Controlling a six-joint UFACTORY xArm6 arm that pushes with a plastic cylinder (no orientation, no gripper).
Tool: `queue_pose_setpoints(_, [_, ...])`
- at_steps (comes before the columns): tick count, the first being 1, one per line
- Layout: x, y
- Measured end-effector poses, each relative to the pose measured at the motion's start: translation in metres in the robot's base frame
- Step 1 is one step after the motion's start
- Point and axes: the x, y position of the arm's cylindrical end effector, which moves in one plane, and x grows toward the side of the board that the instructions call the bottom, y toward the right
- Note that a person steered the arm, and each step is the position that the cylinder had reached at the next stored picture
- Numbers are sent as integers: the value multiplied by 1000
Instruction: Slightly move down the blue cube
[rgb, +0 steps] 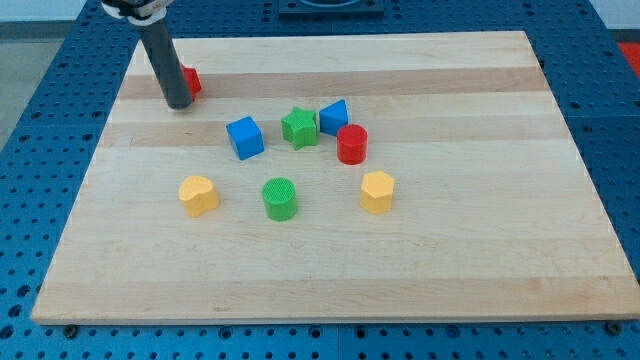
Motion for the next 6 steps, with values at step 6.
queue_pose_setpoints(6, [60, 103])
